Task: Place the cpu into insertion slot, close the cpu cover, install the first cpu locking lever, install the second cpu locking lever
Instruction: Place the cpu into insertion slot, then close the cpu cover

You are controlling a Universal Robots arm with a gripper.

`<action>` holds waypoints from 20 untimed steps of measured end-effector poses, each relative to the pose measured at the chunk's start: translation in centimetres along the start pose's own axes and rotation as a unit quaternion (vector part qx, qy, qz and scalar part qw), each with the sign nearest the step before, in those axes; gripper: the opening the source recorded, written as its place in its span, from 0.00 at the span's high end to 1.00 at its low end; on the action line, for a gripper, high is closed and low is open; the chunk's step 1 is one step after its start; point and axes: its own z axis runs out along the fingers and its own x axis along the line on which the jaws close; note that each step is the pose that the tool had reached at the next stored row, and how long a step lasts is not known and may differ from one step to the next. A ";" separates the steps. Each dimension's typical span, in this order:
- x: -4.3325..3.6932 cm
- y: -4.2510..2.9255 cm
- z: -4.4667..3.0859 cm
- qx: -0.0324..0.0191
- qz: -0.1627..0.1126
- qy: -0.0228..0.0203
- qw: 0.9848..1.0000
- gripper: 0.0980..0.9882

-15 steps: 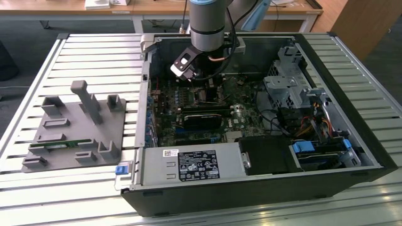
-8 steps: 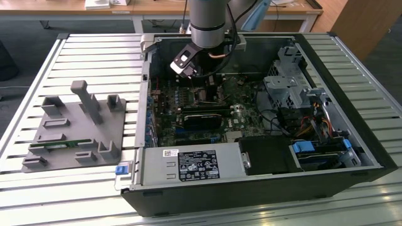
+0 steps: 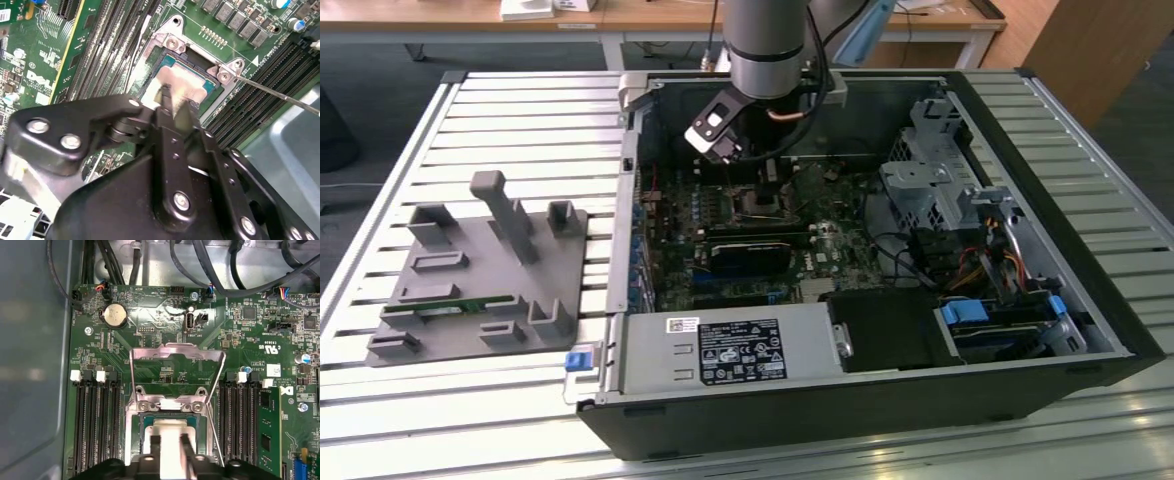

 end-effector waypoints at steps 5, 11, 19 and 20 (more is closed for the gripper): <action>-0.01 0.07 -0.29 0.004 0.000 0.002 1.000 0.99; -0.01 0.08 -0.44 0.005 0.000 0.005 1.000 0.99; -0.02 0.10 -0.73 0.005 0.000 0.005 1.000 0.99; -0.02 0.11 -0.80 0.005 0.000 0.005 1.000 0.99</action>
